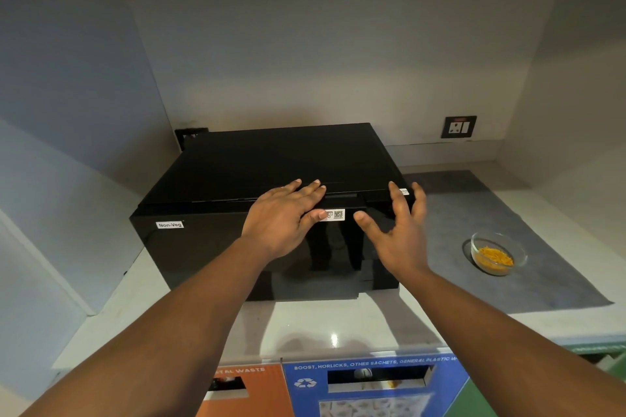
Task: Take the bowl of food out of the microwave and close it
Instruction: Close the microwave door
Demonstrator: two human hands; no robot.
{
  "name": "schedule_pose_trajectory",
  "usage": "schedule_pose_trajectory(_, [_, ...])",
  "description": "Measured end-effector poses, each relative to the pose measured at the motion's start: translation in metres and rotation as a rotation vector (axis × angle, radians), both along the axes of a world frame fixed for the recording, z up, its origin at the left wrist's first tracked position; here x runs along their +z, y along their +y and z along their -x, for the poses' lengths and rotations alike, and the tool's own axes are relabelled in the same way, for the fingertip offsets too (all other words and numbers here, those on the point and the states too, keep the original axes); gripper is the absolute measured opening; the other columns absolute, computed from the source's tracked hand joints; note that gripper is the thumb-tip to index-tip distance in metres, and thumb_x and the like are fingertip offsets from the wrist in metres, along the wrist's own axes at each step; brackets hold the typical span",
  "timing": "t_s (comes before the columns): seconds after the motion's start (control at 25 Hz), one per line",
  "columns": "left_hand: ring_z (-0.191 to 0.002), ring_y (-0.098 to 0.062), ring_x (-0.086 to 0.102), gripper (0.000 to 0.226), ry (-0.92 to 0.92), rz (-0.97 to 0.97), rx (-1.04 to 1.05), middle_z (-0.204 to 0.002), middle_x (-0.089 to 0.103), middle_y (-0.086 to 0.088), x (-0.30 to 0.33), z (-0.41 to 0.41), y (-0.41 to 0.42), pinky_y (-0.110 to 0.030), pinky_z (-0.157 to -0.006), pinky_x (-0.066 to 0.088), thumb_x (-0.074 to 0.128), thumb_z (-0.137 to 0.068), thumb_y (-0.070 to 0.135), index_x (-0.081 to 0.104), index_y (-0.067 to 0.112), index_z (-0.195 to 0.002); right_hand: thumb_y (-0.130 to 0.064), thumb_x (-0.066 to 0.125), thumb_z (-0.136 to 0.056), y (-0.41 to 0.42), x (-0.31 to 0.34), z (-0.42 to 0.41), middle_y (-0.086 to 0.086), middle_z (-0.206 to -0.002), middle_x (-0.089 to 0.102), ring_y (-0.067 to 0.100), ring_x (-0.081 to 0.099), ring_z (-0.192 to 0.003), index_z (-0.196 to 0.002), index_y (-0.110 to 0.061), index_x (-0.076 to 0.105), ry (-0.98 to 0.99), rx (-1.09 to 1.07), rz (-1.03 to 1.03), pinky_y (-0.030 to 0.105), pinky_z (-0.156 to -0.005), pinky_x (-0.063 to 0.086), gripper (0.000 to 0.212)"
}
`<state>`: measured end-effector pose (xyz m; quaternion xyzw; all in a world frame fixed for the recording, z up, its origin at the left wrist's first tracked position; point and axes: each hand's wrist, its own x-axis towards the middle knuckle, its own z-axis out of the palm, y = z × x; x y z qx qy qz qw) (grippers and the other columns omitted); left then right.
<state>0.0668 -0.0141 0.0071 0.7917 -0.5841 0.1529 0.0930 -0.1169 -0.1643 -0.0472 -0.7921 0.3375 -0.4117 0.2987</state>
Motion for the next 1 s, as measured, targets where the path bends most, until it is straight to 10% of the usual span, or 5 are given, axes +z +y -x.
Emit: schedule_pose_trajectory(1.0, [-0.151, -0.015, 0.029, 0.056, 0.007, 0.019, 0.001, -0.161, 0.036, 0.010, -0.001, 0.001, -0.004, -0.039, -0.117, 0.029, 0.025, -0.105, 0.054, 0.033, 0.032, -0.155, -0.073, 0.061, -0.077, -0.001, -0.002, -0.008, -0.001, -0.166, 0.009, 0.033, 0.030, -0.148, -0.151, -0.032, 0.034, 0.048, -0.089, 0.018, 0.049, -0.107, 0.046, 0.089])
